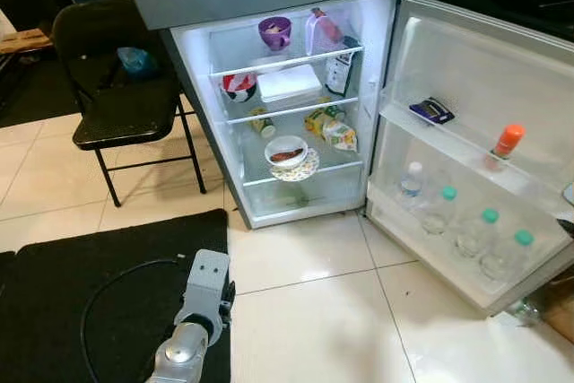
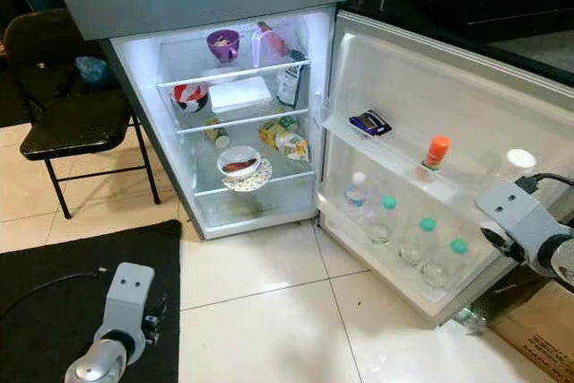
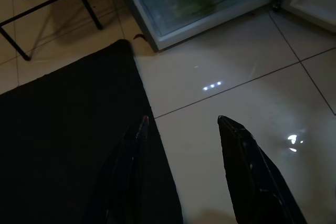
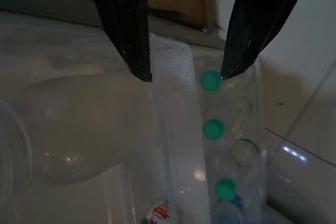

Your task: Restocking fridge

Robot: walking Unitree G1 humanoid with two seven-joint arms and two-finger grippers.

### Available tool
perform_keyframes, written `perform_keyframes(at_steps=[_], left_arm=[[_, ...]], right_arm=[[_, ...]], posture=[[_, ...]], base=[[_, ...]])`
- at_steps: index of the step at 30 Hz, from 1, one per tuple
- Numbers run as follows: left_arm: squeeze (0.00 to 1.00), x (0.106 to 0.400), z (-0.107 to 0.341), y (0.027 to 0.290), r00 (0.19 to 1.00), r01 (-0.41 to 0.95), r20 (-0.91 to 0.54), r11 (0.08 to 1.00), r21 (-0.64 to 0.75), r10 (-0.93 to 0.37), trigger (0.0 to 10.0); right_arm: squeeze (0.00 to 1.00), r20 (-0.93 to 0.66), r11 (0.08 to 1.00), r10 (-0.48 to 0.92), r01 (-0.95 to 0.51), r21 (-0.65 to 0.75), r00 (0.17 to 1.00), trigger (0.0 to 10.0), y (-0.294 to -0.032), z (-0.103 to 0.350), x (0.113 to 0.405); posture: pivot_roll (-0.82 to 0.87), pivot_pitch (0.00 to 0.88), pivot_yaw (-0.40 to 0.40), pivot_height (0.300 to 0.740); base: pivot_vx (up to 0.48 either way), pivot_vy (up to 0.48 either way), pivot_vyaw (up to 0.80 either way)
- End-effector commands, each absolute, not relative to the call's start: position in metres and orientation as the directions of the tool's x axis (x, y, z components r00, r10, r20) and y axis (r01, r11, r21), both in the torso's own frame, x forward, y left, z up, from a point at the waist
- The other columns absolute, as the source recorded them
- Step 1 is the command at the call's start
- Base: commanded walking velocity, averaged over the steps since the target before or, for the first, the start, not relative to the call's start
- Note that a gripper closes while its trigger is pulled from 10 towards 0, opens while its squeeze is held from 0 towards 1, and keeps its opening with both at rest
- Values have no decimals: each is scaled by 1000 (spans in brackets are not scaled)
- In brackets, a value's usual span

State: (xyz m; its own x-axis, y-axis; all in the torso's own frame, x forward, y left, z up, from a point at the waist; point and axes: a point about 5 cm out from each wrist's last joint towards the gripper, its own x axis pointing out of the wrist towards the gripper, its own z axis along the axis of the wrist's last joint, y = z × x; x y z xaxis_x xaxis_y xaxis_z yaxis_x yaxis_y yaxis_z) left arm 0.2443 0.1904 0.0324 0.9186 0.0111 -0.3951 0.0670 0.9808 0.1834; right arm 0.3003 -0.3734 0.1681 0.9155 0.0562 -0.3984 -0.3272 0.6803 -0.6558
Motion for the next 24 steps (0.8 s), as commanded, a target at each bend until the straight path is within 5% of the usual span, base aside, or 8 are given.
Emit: perform_keyframes(at_steps=[1,12,19,24], left_arm=[[0,241,29,191,912,66,-410,981,182,14,10000],[0,240,28,191,910,67,-414,981,182,15,10000],[0,238,27,190,908,67,-418,981,180,15,10000],[0,237,25,188,907,72,-422,982,176,9,10000]], right_arm=[[0,-478,683,156,-443,-580,865,10000,-358,147,299],[0,-368,645,448,-579,-499,815,10000,-309,175,308],[0,-21,683,568,-485,-546,823,10000,-291,271,305],[0,279,692,663,-425,-584,695,10000,-274,361,277]], posture=[[-103,170,93,740],[-105,175,91,740],[-110,181,88,740],[-117,183,83,740]], base=[[0,0,0],[0,0,0],[0,0,0],[0,0,0]])
